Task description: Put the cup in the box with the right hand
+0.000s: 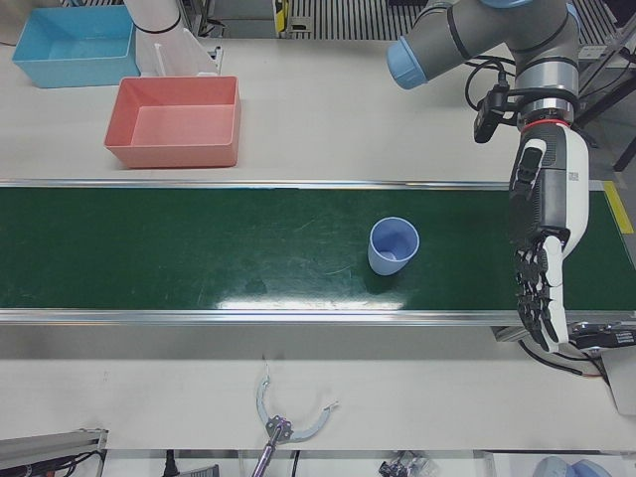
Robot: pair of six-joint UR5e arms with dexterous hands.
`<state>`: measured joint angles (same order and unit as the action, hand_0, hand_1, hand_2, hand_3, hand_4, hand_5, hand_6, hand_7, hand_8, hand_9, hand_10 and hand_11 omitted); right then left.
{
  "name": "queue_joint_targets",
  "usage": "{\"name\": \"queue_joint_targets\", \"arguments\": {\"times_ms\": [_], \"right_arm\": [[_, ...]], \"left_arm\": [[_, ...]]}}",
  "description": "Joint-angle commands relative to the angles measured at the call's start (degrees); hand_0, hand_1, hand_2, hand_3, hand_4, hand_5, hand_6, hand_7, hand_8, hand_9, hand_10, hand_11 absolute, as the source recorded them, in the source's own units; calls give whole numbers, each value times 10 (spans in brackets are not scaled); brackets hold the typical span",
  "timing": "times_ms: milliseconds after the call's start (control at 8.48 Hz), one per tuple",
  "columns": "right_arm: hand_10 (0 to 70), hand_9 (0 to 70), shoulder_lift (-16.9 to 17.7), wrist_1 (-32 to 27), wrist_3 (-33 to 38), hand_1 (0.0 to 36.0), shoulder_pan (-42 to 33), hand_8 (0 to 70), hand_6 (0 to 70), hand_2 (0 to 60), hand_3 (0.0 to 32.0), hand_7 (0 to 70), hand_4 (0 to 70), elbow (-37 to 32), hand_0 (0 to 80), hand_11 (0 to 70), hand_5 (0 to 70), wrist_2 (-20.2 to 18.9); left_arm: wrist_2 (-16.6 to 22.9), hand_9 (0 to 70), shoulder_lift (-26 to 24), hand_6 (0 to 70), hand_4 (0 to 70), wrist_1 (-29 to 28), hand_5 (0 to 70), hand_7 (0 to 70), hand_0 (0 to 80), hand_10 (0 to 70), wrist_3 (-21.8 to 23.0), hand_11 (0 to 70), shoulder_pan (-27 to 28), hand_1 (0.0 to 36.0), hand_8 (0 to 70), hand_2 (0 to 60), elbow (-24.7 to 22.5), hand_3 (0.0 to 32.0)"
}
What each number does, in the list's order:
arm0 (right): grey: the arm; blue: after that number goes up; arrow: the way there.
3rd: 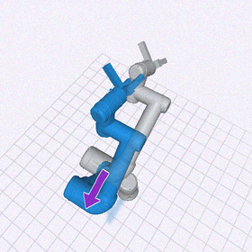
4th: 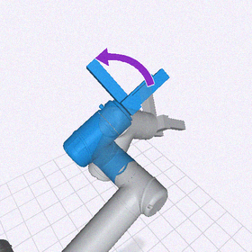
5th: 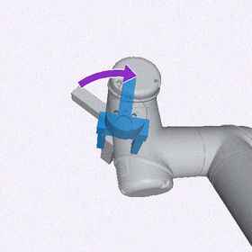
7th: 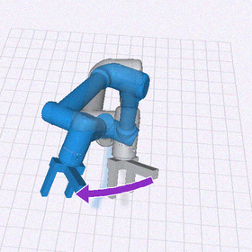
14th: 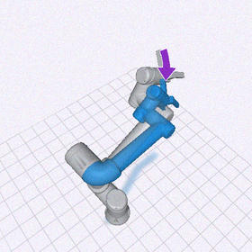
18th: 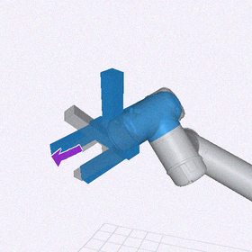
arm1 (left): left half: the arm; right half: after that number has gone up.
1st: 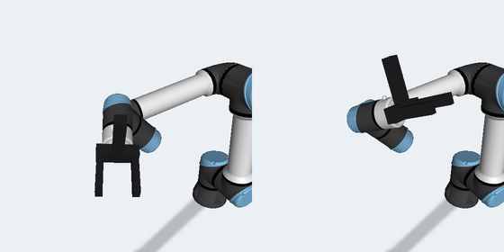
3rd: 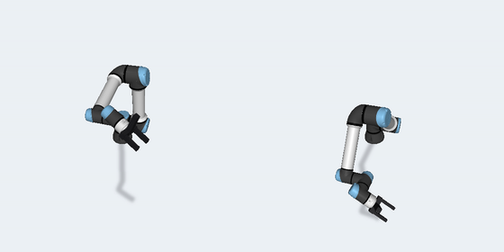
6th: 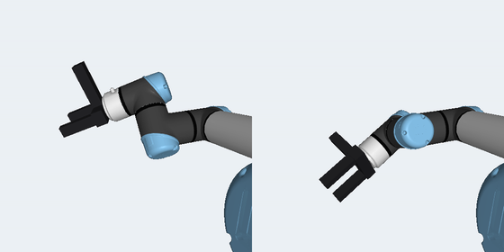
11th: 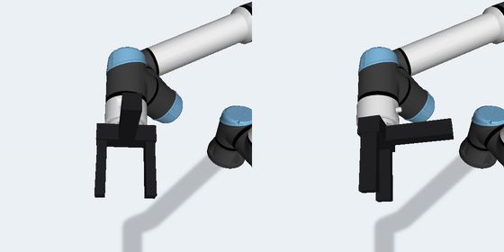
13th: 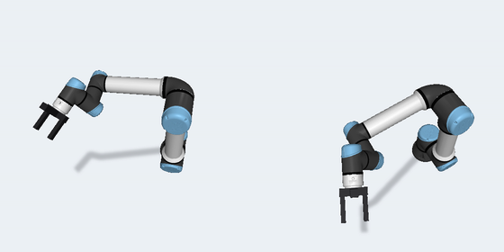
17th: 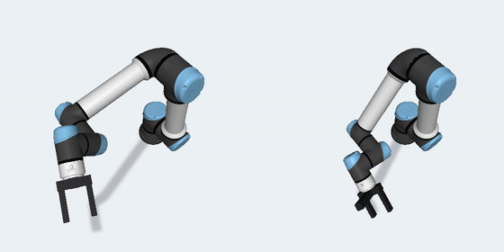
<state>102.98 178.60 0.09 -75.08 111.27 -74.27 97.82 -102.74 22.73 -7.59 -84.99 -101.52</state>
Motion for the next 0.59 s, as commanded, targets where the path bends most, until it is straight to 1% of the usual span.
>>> {"name": "queue_joint_targets", "arguments": {"times_ms": [0,472], "right_arm": [[239,352,0,0,1,337,-1,286,138,0,0,456,130,0,800,379,163,0],[240,361,0,0,1,340,0,290,147,0,0,483,166,0,800,379,163,-1]], "left_arm": [[0,0,0,0,0,0,0,0,0,0,0,0,0,0,0,0,0,0],[0,0,0,0,0,-1,0,0,0,0,0,0,0,0,0,0,0,0]]}}
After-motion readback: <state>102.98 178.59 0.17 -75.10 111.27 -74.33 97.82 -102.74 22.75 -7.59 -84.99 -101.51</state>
